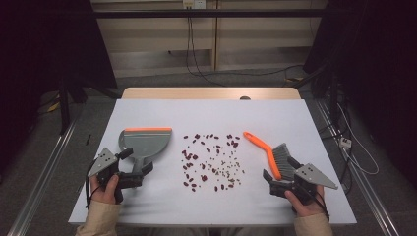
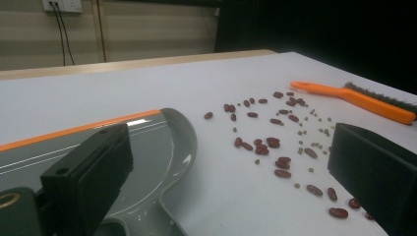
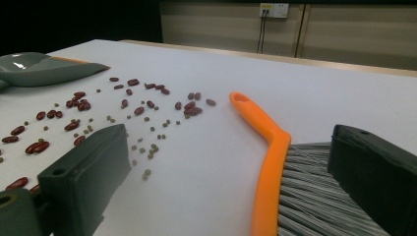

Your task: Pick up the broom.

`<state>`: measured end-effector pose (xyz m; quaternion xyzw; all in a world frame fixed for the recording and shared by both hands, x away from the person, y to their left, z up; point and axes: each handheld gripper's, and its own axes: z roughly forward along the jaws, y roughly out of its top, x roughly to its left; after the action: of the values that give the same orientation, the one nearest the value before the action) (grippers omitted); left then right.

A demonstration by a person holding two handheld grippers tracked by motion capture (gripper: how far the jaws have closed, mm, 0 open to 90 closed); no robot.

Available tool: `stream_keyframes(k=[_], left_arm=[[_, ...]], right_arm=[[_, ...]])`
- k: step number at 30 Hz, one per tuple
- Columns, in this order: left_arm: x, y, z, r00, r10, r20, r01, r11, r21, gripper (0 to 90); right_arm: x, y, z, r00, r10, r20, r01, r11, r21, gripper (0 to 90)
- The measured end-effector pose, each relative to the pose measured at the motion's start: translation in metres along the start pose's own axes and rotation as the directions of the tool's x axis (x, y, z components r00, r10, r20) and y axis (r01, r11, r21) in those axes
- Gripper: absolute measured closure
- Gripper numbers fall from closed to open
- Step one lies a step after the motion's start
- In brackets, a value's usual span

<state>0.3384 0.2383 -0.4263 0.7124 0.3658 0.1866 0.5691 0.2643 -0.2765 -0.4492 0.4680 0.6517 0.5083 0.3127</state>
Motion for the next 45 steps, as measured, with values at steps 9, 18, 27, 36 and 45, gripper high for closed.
stream_keyframes(k=[9,18,27,36,45], left_arm=[[0.002,0.001,-0.002,1.0,0.003,-0.002,-0.003,1.0,-0.008,3.0],[0.002,0.001,-0.001,0.9999,0.01,0.003,-0.01,0.9999,-0.006,3.0],[0.001,0.001,-0.001,0.9999,0.008,0.009,-0.008,0.9999,-0.008,3.0],[0.002,0.0,-0.001,0.9999,0.0,0.01,0.001,0.9999,-0.014,3.0],[0.002,0.0,-0.001,0.9999,0.007,0.013,-0.007,0.9999,-0.01,3.0]], right_arm=[[0.002,0.001,0.003,0.9999,-0.002,-0.013,0.002,1.0,0.005,2.1],[0.002,0.015,0.012,0.9998,-0.004,-0.02,0.005,0.998,0.058,3.2],[-0.008,0.028,0.029,0.9996,-0.01,-0.026,0.013,0.995,0.094,4.3],[-0.013,0.04,0.057,0.9991,-0.026,-0.033,0.032,0.979,0.2,5.0],[-0.024,0.049,0.075,0.9986,-0.025,-0.046,0.036,0.963,0.269,10.4]])
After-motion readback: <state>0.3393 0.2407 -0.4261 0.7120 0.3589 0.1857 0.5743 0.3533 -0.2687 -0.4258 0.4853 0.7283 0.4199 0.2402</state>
